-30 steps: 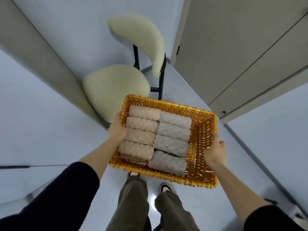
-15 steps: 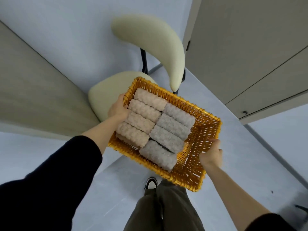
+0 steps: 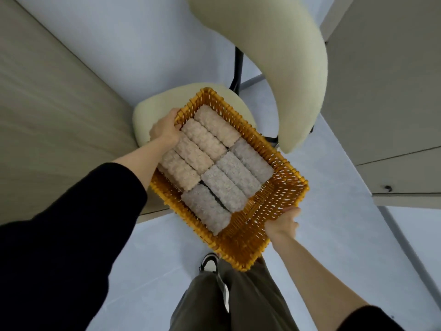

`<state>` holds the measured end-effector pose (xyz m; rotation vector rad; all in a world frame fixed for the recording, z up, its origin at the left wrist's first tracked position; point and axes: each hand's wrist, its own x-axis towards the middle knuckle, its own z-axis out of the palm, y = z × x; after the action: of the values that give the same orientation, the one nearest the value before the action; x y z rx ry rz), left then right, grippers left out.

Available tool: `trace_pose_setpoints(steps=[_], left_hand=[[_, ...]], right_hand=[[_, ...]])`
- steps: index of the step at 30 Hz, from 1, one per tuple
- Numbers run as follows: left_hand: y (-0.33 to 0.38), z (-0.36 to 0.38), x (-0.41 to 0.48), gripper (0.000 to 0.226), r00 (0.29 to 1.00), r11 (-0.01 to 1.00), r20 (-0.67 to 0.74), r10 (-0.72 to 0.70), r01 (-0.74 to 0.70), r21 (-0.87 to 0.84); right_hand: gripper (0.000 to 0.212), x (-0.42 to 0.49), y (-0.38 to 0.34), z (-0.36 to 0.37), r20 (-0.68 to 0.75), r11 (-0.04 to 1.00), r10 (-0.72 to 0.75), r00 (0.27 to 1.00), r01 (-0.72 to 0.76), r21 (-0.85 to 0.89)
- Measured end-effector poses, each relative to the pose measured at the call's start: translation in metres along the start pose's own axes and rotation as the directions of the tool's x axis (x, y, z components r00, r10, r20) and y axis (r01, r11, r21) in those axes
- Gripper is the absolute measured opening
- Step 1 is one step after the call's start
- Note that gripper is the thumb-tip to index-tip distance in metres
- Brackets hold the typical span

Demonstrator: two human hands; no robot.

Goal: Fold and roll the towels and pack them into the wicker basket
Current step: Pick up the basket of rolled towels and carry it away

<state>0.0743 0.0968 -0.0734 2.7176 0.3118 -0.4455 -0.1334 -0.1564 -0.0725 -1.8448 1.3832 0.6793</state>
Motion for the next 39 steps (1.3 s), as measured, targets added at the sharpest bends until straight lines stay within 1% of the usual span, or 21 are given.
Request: trace_pose_setpoints(steps=[3,5,8,10,12,14,16,19,22,24,26,28,30,33,34,36,39], left_hand=[[-0.012,0.008,0.02,0.042,1.0,1.0,0.005,-0.027,0.027,0.005],[-0.016,0.013,0.026,0.042,1.0,1.0,-0.013,-0.014,0.015,0.017],[-0.016,0.02,0.031,0.044,0.995,0.999,-0.095,0.023,-0.019,0.04],[-0.014,0.023,0.03,0.048,0.986,0.998,-0.162,0.041,-0.033,0.053],[-0.011,0.024,0.024,0.057,0.976,1.0,-0.213,0.031,-0.03,0.008],[-0.007,0.024,0.014,0.064,0.972,0.997,-0.233,0.016,-0.035,-0.075],[-0.005,0.024,0.0,0.064,0.968,0.988,-0.252,0.0,-0.039,-0.151],[-0.005,0.027,-0.023,0.058,0.964,0.976,-0.265,-0.012,-0.047,-0.212],[-0.009,0.027,-0.058,0.054,0.967,0.961,-0.253,-0.02,-0.051,-0.273],[-0.016,0.025,-0.086,0.056,0.971,0.952,-0.233,-0.058,-0.016,-0.305],[-0.029,0.025,-0.11,0.057,0.973,0.949,-0.208,-0.099,0.029,-0.313],[-0.042,0.024,-0.129,0.06,0.972,0.94,-0.193,-0.132,0.061,-0.336],[-0.05,0.024,-0.143,0.068,0.971,0.904,-0.16,-0.179,0.098,-0.417],[-0.054,0.029,-0.155,0.083,0.954,0.812,-0.057,-0.294,0.218,-0.541],[-0.056,0.031,-0.156,0.087,0.943,0.777,-0.016,-0.334,0.265,-0.571],[-0.062,0.037,-0.154,0.091,0.926,0.727,0.045,-0.375,0.323,-0.606],[-0.076,0.042,-0.143,0.088,0.925,0.739,-0.001,-0.38,0.303,-0.602]], right_hand=[[0.051,0.011,-0.01,0.018,0.011,0.999,0.037,0.999,-0.037,-0.015],[0.052,0.012,-0.014,0.028,-0.016,0.998,0.063,0.998,-0.063,-0.02],[0.052,0.013,-0.018,0.036,-0.075,0.996,0.07,0.995,-0.074,-0.045],[0.055,0.013,-0.019,0.037,-0.072,0.996,0.076,0.994,-0.08,-0.047],[0.057,0.009,-0.02,0.034,-0.061,0.995,0.085,0.995,-0.088,-0.055],[0.058,0.007,-0.022,0.032,-0.052,0.995,0.091,0.995,-0.093,-0.046],[0.06,0.004,-0.023,0.029,-0.033,0.996,0.082,0.996,-0.083,-0.036],[0.061,0.0,-0.026,0.027,-0.001,0.996,0.092,0.996,-0.092,0.02],[0.052,-0.013,-0.03,0.034,0.039,0.989,0.111,0.993,-0.115,0.092],[0.045,-0.028,-0.035,0.044,0.083,0.982,0.099,0.992,-0.111,0.155],[0.039,-0.041,-0.04,0.057,0.124,0.981,0.039,0.992,-0.062,0.185],[0.039,-0.051,-0.046,0.069,0.173,0.973,-0.042,0.984,0.0,0.233],[0.04,-0.058,-0.058,0.08,0.243,0.946,-0.1,0.965,0.016,0.324],[0.042,-0.067,-0.076,0.091,0.364,0.862,-0.146,0.92,-0.062,0.503],[0.045,-0.07,-0.079,0.093,0.383,0.846,-0.174,0.907,-0.062,0.53],[0.048,-0.069,-0.083,0.097,0.41,0.839,-0.232,0.882,-0.031,0.543],[0.037,-0.064,-0.091,0.095,0.486,0.85,-0.275,0.83,-0.027,0.526]])
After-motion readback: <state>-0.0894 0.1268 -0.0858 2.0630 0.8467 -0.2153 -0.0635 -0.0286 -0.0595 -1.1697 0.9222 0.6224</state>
